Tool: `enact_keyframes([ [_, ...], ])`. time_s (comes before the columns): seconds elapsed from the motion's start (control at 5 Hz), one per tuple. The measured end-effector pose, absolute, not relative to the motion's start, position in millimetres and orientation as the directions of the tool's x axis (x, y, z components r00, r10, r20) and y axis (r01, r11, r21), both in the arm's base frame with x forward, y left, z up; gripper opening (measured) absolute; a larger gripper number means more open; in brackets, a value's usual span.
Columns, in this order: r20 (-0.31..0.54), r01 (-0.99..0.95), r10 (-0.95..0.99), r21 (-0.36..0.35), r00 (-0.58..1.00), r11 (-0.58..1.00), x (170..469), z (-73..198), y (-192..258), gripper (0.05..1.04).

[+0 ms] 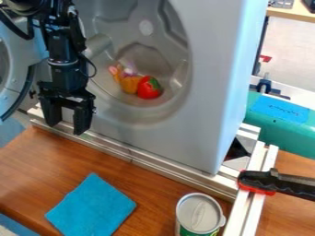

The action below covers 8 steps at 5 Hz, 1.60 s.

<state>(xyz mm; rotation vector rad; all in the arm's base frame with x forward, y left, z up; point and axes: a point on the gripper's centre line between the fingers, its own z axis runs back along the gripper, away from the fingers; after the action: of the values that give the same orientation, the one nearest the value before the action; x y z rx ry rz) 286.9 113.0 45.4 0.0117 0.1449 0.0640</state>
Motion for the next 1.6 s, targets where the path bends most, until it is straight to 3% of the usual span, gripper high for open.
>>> enact_keyframes([
  [0.2,-0.169,-0.065,0.065,0.005,0.983,0.998,283.8,35.7,110.7,1.001],
  [0.4,-0.071,-0.101,0.099,-0.031,0.993,0.994,294.4,37.0,103.6,1.001],
  [0.6,0.082,-0.181,0.188,-0.085,0.979,0.980,306.2,57.2,94.2,1.001],
  [0.8,0.211,-0.319,0.357,-0.192,0.910,0.928,317.3,69.3,94.5,1.001],
  [1.0,0.271,-0.446,0.522,-0.294,0.809,0.845,331.1,79.5,98.9,1.001],
  [1.2,0.325,-0.492,0.596,-0.350,0.734,0.797,344.9,85.4,102.1,1.001],
  [1.4,0.370,-0.485,0.614,-0.387,0.697,0.785,361.0,104.0,105.6,1.001],
  [1.6,0.377,-0.495,0.633,-0.405,0.676,0.769,373.5,105.1,109.1,1.001],
])
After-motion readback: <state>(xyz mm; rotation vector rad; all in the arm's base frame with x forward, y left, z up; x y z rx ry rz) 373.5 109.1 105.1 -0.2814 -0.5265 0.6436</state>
